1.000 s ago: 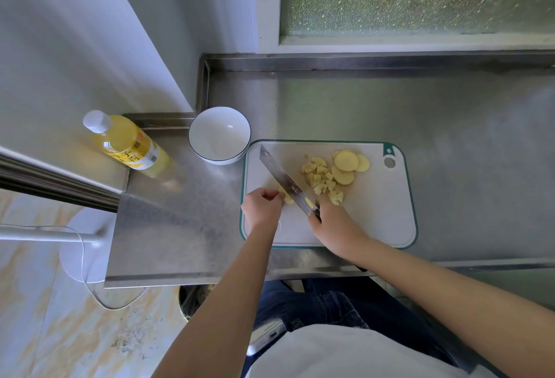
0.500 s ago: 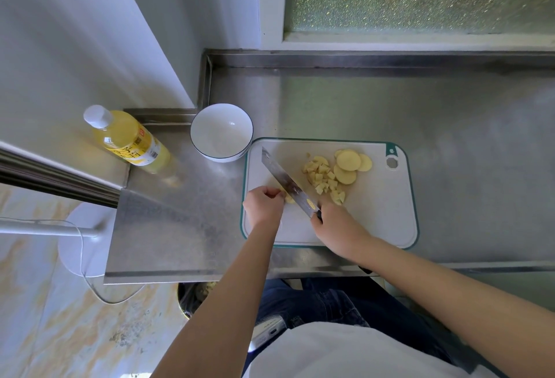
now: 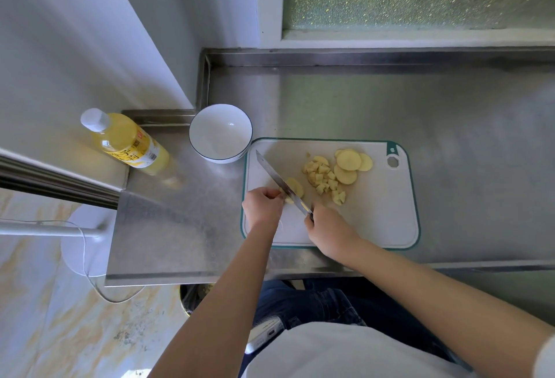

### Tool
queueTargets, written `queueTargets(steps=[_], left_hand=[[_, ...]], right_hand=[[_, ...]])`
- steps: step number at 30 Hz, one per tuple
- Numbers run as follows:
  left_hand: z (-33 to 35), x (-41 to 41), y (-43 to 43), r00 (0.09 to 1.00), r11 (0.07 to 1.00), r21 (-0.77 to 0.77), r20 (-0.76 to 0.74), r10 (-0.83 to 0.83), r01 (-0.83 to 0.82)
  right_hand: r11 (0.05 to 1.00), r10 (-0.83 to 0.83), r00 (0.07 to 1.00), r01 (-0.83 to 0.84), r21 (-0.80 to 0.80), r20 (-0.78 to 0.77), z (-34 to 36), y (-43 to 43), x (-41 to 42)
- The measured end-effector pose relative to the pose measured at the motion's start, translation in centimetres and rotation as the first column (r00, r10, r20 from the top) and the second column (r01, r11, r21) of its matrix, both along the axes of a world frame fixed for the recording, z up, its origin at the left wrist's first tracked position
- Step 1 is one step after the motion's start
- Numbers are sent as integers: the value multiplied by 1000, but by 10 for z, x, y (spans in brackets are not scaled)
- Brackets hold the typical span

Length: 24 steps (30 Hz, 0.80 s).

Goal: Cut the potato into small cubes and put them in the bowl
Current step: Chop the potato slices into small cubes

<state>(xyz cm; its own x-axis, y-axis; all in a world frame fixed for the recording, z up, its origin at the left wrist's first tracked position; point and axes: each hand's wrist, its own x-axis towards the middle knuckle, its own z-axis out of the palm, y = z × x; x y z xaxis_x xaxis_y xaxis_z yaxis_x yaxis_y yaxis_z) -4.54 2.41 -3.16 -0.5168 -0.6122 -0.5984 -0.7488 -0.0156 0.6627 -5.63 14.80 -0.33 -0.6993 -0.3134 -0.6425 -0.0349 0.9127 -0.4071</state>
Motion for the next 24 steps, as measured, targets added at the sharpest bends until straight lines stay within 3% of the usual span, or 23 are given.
queueTargets(steps=[16,24], left_hand=[[-1,3,1,997,996,-67,-26,-68,66],[-5,5,-10,957,958,-104,-91,-276,266]], right_hand=[[977,-48,998,37,-208,-45,5,24,-10],[960,-163,982,135,-244,-99,17,60,-27]])
